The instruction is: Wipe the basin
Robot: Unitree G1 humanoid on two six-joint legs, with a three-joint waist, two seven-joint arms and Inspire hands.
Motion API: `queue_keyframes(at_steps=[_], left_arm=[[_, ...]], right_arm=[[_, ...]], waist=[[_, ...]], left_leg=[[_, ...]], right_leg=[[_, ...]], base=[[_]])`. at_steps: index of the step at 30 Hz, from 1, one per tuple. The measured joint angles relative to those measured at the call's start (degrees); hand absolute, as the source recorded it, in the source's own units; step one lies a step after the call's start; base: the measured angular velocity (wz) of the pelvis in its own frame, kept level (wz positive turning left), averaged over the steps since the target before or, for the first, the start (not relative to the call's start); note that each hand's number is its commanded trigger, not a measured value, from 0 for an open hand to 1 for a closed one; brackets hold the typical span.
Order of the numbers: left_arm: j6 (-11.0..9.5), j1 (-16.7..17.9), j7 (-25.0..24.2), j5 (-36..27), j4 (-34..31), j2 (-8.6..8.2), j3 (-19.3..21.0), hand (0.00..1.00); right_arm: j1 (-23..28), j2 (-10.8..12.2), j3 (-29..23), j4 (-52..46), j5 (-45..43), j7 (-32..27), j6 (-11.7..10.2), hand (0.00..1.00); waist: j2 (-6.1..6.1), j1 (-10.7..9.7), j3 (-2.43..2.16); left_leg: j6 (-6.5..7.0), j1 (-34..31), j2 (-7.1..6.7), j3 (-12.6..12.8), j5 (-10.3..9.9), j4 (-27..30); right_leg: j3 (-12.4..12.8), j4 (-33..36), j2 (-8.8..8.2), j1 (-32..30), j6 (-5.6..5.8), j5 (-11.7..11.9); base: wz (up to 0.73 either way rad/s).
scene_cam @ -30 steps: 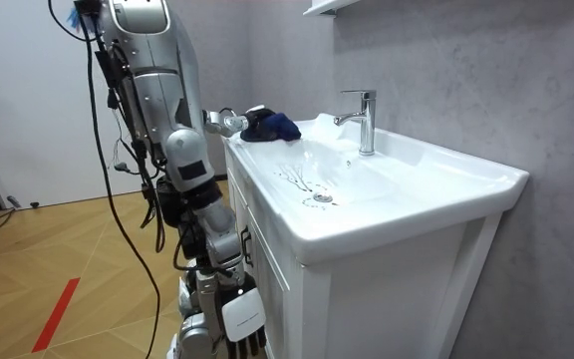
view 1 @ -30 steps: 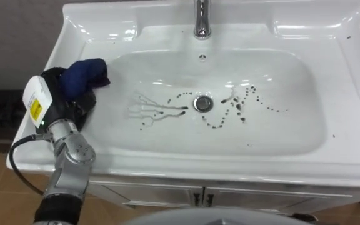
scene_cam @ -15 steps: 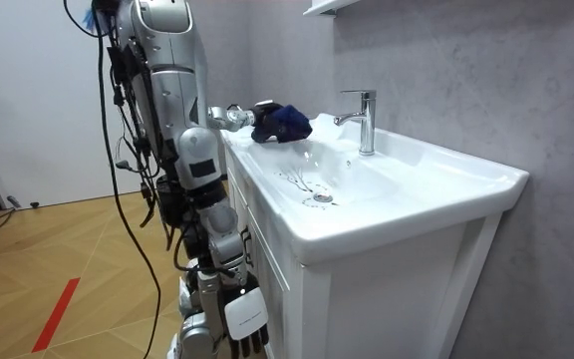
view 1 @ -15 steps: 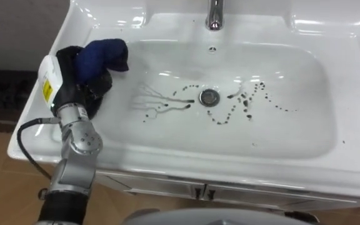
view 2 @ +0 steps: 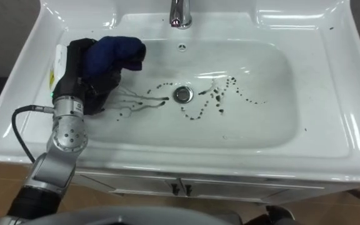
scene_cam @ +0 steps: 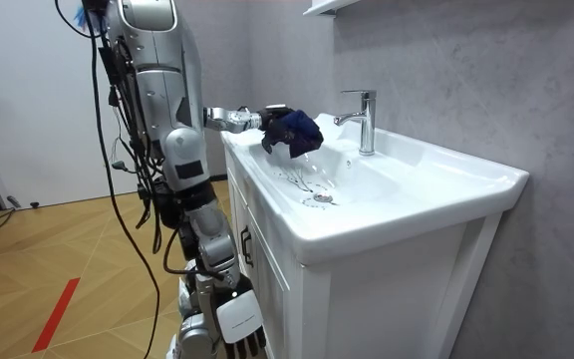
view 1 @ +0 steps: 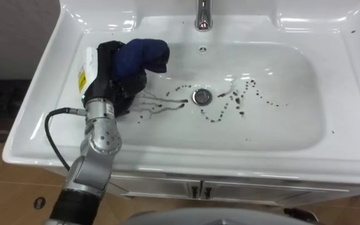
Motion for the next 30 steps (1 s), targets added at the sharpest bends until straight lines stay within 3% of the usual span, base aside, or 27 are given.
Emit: queue_keyframes(at_steps=[4,12,18,23,30], left_arm=[[-0.07,0.00,0.00,0.04,-0.78,0.02,0.00,1.00],[-0.06,0.37,-2.43,0.28,0.96,0.28,-1.99,1.00],[1.91,2.07,-4.91,2.04,2.40,0.25,-2.91,1.00],[3.91,2.08,-5.06,2.79,6.04,0.28,-2.88,1.00],[5.86,1.86,-7.29,6.12,7.69,0.35,-2.90,1.00]], right_arm=[[-0.01,0.28,0.02,0.12,1.07,0.05,-0.05,0.00],[0.05,-0.09,0.00,-0.30,1.01,1.32,0.08,0.00],[0.10,-0.18,-0.19,-0.60,1.03,1.36,0.69,0.00],[0.17,-0.58,-0.15,-0.61,1.03,1.30,0.89,0.00],[0.47,-0.64,-0.16,-1.58,1.00,1.23,2.17,0.00]], waist=[[-0.47,0.12,0.11],[-0.29,0.16,0.02],[-0.07,0.24,-0.07],[0.51,0.16,-0.34],[0.60,-0.23,-0.34]], left_leg=[[0.00,0.00,-0.04,0.27,0.00,-0.02],[0.00,0.01,0.06,0.97,0.00,-0.27],[0.00,0.06,0.11,1.07,-0.01,-0.68],[0.00,0.04,0.10,1.10,-0.01,-0.68],[0.00,0.25,0.15,1.30,-0.01,-0.74]], right_leg=[[0.57,-0.03,-0.06,-0.05,0.00,0.00],[1.06,0.21,-0.07,-0.68,-0.02,0.01],[1.16,0.25,-0.03,-0.88,-0.07,0.08],[1.16,0.24,-0.03,-0.78,-0.08,0.17],[1.23,0.25,-0.05,-0.79,-0.08,0.17]], base=[[-0.01],[-0.03],[0.00],[0.00],[0.00]])
